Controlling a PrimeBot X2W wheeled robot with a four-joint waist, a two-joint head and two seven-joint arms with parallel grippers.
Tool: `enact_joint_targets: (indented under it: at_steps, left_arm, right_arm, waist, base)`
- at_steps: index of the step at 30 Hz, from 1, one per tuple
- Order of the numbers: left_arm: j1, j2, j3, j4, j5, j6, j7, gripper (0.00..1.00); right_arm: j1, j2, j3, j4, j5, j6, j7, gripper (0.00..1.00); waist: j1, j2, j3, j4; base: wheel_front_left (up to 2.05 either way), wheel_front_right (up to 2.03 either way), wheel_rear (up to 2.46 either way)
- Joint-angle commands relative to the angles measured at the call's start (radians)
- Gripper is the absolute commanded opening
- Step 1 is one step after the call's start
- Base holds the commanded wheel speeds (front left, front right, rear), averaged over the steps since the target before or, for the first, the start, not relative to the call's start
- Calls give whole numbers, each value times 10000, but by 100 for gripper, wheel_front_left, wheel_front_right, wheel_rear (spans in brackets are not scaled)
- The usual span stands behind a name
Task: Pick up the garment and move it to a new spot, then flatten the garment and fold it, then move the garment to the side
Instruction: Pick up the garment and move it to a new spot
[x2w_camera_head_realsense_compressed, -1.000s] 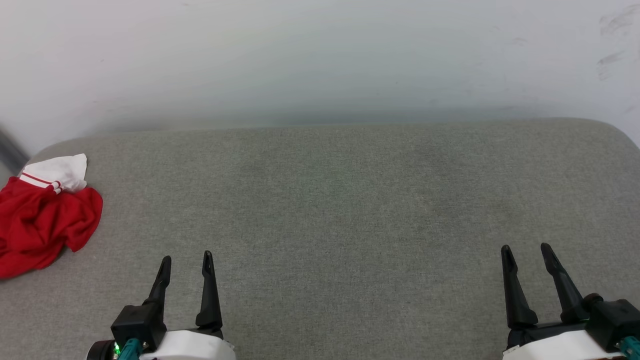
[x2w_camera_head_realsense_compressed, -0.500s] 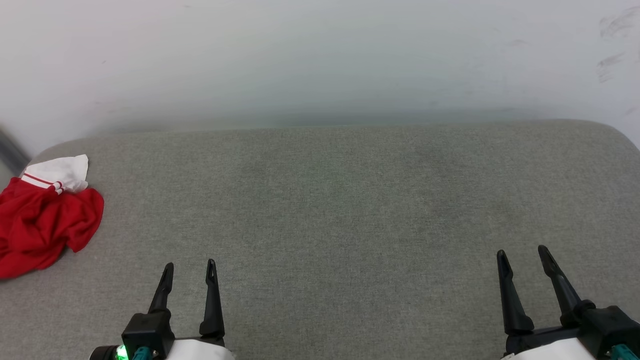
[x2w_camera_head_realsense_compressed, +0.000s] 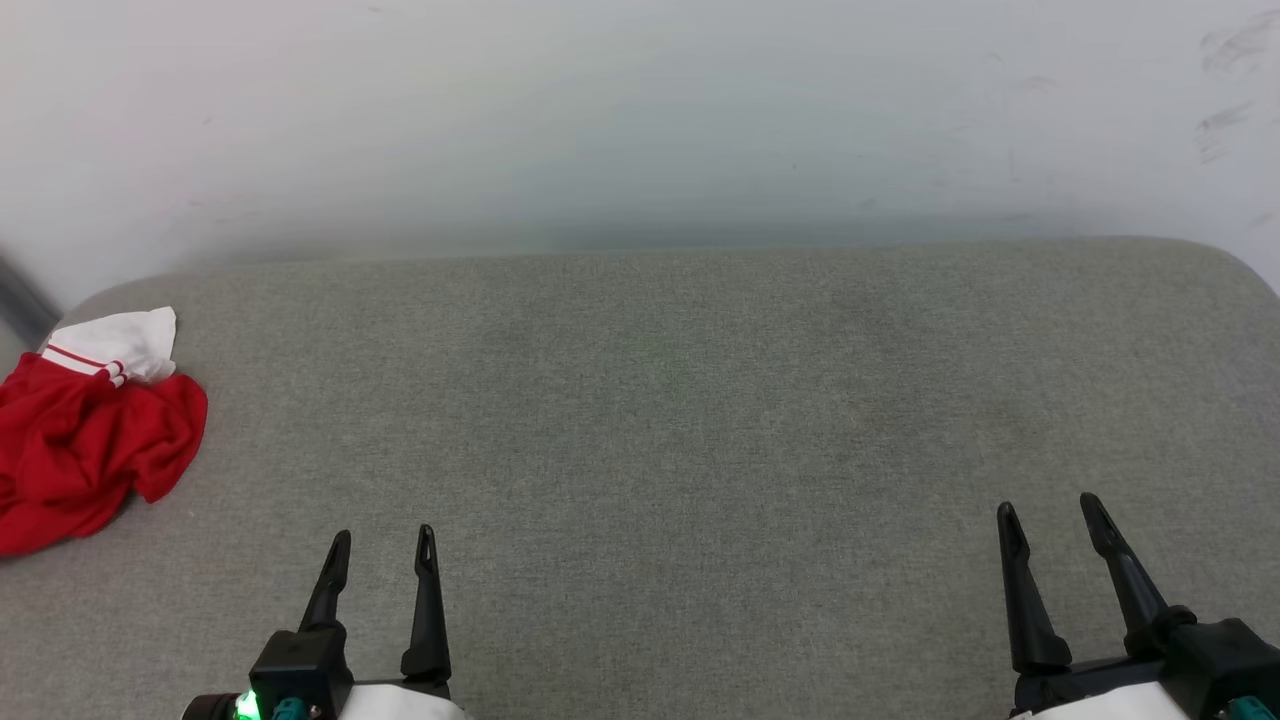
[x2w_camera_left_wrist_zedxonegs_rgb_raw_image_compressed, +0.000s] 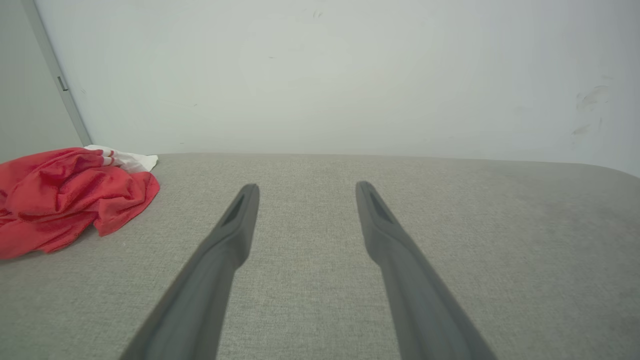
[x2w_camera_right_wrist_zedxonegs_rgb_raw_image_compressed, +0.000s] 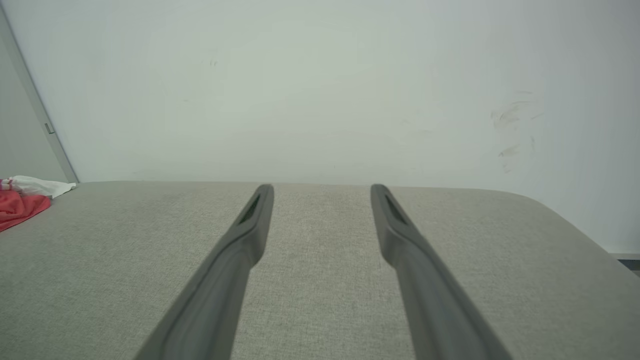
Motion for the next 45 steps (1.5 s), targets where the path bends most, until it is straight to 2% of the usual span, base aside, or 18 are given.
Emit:
enact_joint_targets:
  at_steps: [1, 28, 36, 45]
  left_arm:
    - [47, 9, -1, 30, -24, -7, -32, 100]
    - [0, 9, 158, 111, -20, 98, -31, 100]
    - [-81, 9, 251, 171, 14, 300, -30, 100]
    - [183, 6, 385, 85, -109, 479, -30, 100]
  right_arm:
    - [113, 0, -16, 40, 73, -3, -25, 100]
    - [173, 0, 29, 172, 273, -3, -26, 100]
    - [229, 0, 77, 71, 231, -3, -25, 100]
    - [354, 0, 126, 48, 148, -3, -25, 100]
  waist:
    - [0, 0, -3, 3]
    - [0, 0, -21, 214]
    - [0, 0, -52, 861]
    - [0, 0, -134, 2041]
  base:
    - [0, 0, 0]
    - [0, 0, 0]
    - [0, 0, 0]
    - [0, 0, 0]
